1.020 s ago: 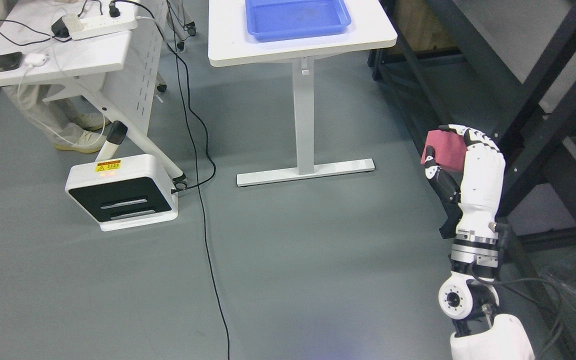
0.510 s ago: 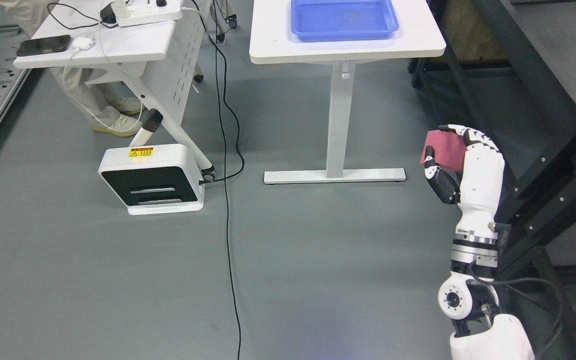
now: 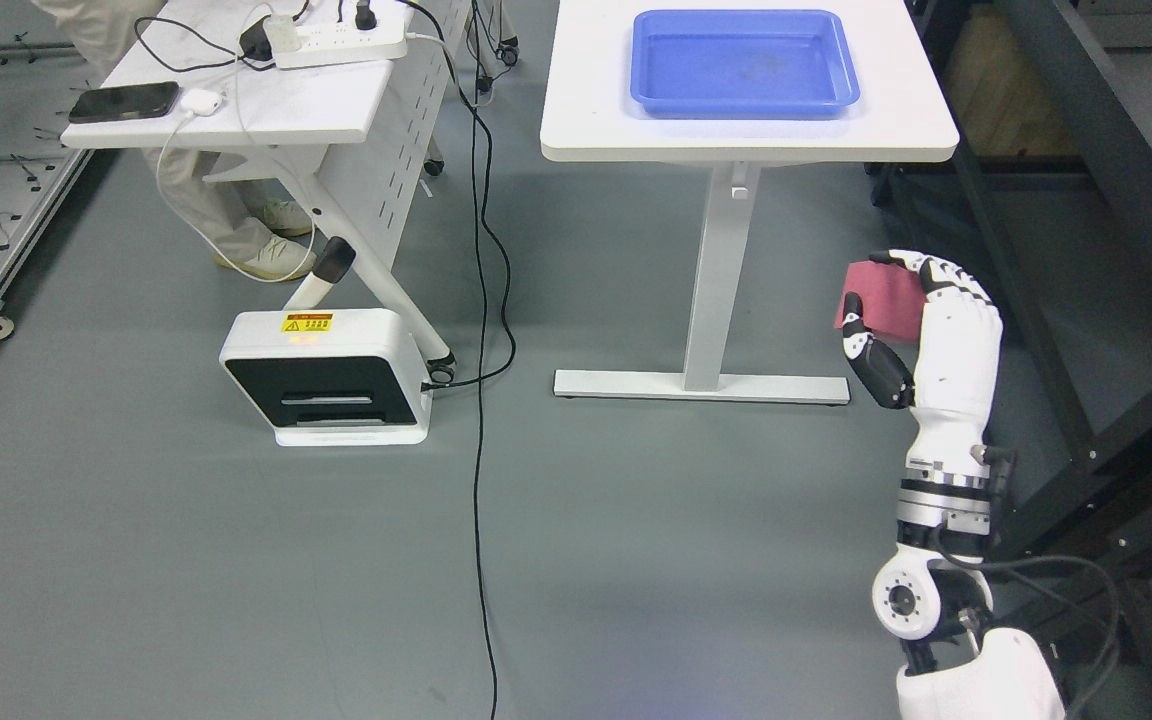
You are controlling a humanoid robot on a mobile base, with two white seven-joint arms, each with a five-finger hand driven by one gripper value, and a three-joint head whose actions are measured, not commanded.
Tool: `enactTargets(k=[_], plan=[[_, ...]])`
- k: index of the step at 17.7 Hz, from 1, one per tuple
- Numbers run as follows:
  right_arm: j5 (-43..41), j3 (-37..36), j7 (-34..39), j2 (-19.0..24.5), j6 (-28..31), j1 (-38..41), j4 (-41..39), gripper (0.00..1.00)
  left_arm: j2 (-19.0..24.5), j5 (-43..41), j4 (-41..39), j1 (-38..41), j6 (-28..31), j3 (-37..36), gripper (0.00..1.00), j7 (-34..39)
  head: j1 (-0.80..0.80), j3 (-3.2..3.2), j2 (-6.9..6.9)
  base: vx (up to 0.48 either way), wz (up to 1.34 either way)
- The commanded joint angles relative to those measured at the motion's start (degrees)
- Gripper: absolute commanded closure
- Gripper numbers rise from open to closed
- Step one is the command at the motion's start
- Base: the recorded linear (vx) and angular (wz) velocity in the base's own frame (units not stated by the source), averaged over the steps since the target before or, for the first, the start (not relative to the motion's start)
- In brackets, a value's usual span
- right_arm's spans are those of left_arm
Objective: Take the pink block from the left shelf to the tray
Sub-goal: 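Hold the pink block in the right hand while turning toward the blue tray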
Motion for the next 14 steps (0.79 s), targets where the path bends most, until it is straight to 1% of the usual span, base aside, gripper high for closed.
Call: enactTargets(k=[1, 14], plan=[[0.0, 0.9, 0.0, -1.0, 0.0, 1.3, 0.0, 0.96, 1.0, 0.0, -1.0, 1.1, 0.0, 0.0, 0.0, 0.0, 0.0, 0.0, 0.0, 0.217, -0.07], [0.0, 1.4, 0.0, -1.0, 0.0, 1.3, 0.0, 0.95, 1.0, 0.0, -1.0, 1.1, 0.0, 0.0, 0.0, 0.0, 0.0, 0.0, 0.0, 0.254, -0.05]])
